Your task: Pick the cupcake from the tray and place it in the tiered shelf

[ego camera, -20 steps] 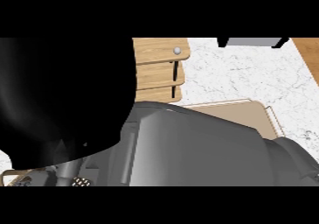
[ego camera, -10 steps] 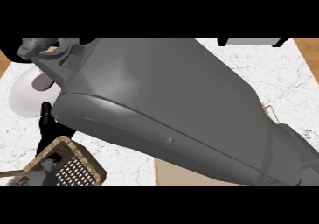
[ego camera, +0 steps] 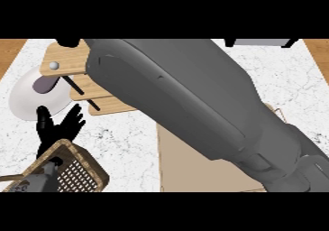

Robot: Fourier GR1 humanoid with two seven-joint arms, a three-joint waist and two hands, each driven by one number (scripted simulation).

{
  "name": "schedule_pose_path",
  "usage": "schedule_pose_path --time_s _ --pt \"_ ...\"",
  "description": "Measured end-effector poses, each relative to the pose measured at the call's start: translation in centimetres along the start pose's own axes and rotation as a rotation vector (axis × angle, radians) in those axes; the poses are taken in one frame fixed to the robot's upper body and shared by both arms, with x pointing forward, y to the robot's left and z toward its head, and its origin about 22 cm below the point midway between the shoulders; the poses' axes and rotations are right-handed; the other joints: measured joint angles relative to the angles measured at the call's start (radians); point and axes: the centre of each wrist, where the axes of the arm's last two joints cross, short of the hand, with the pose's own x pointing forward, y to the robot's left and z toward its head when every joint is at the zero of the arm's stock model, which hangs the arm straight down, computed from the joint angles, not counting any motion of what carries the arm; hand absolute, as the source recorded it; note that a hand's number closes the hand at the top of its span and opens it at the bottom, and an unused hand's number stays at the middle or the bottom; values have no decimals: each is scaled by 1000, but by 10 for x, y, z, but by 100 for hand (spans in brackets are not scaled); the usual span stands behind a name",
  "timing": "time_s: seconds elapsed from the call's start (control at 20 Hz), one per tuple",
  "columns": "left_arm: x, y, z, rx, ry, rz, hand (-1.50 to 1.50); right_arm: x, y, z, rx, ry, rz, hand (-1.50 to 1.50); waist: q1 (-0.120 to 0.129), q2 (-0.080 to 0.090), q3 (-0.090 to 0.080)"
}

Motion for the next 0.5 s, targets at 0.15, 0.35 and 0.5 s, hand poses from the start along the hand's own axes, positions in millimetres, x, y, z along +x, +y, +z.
schedule_pose_path --time_s 0.15,0.35,0.5 --pt "-2 -3 5 -3 -7 -1 0 -9 6 -13 -4 13 7 150 3 1 0" --pt "-2 -2 5 -8 -6 1 0 -18 16 -24 -29 14 4 150 5 2 -1" --pt "2 -4 3 -7 -2 -3 0 -24 21 -30 -36 1 3 150 5 2 -1"
